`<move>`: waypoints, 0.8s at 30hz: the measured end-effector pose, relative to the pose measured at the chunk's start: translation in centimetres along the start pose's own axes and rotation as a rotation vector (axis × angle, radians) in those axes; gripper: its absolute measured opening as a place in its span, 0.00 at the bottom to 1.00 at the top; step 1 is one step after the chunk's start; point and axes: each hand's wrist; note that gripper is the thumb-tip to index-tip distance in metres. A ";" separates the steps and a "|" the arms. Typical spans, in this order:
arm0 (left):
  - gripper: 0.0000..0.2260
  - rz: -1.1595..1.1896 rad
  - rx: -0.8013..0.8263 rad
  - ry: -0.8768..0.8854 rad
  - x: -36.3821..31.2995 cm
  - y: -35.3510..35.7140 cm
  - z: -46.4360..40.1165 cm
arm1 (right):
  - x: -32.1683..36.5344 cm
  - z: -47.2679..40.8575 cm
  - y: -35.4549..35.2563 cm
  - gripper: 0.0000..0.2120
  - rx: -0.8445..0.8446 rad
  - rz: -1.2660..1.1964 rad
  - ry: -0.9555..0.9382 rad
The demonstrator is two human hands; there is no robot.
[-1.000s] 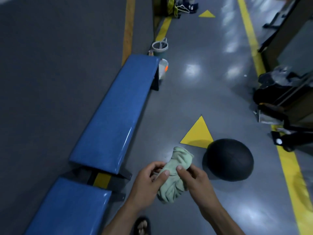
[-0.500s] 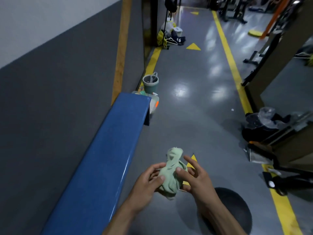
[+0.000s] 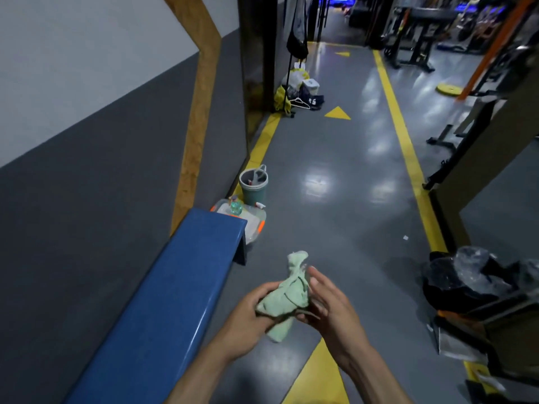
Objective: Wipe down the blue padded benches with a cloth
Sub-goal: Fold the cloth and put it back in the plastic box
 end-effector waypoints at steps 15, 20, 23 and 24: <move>0.20 0.035 -0.456 -0.158 7.2 -11.8 -24.9 | 16.2 -27.7 2.9 0.32 0.171 0.471 -0.047; 0.09 0.075 -0.525 -0.232 9.9 -16.5 -34.5 | 19.9 -38.0 5.3 0.32 0.080 0.514 -0.017; 0.12 0.078 -0.470 -0.274 11.9 -18.4 -38.8 | 21.3 -43.5 5.9 0.16 -0.099 0.490 -0.024; 0.15 0.096 -0.470 -0.271 12.6 -18.9 -40.2 | 22.0 -45.3 6.0 0.14 -0.118 0.493 -0.022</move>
Point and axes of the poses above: each hand's wrist, its own z-axis away from the middle knuckle, its own y-axis out of the palm, x = y × z, and after that the axes turned 14 degrees about y, right-handed
